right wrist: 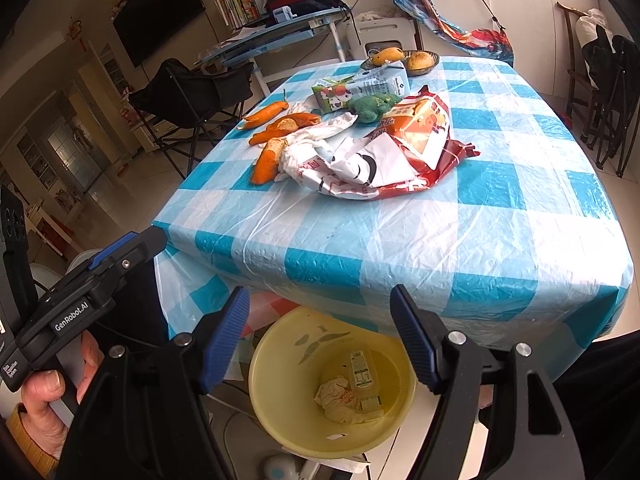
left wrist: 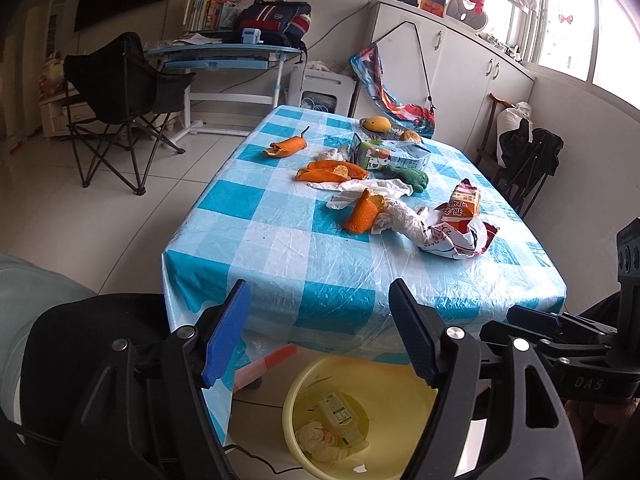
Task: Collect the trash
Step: 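Move the left gripper to the orange carrot peel and grasp it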
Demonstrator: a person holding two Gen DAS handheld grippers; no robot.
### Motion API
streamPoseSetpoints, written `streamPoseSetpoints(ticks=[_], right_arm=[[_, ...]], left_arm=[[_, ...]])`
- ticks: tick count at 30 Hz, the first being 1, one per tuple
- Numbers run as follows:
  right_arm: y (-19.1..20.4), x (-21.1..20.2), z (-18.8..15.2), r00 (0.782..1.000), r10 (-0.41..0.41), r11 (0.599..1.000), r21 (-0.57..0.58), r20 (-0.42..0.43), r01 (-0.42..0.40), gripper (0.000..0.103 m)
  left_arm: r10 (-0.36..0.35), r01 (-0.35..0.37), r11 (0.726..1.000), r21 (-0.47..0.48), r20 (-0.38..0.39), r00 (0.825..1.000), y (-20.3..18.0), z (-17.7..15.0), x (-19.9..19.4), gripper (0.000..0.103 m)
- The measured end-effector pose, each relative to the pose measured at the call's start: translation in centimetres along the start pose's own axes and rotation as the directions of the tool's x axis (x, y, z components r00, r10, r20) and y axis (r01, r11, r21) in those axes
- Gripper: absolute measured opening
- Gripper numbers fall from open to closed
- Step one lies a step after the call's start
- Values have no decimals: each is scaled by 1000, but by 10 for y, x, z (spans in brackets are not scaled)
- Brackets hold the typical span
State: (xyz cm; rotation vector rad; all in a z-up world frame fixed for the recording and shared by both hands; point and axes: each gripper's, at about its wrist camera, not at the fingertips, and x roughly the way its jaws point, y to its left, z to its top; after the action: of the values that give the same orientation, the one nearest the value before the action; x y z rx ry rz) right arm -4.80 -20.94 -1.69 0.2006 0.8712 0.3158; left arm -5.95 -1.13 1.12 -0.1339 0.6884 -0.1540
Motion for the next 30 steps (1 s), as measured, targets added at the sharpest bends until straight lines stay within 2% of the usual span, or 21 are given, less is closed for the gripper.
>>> streamPoseSetpoints(ticks=[9, 17, 30], right_arm=[[4, -2, 2, 1000, 6, 1000, -4, 28, -6, 70], [-1, -5, 8, 997, 25, 999, 25, 70, -27, 70], [-44, 2, 33, 992, 65, 965, 245, 107, -90, 70]], left_arm=[[5, -5, 999, -35, 20, 1000, 7, 5, 1, 69], [0, 2, 998, -57, 30, 1000, 5, 22, 12, 69], [-11, 11, 1000, 8, -7, 1000, -20, 48, 58, 69]])
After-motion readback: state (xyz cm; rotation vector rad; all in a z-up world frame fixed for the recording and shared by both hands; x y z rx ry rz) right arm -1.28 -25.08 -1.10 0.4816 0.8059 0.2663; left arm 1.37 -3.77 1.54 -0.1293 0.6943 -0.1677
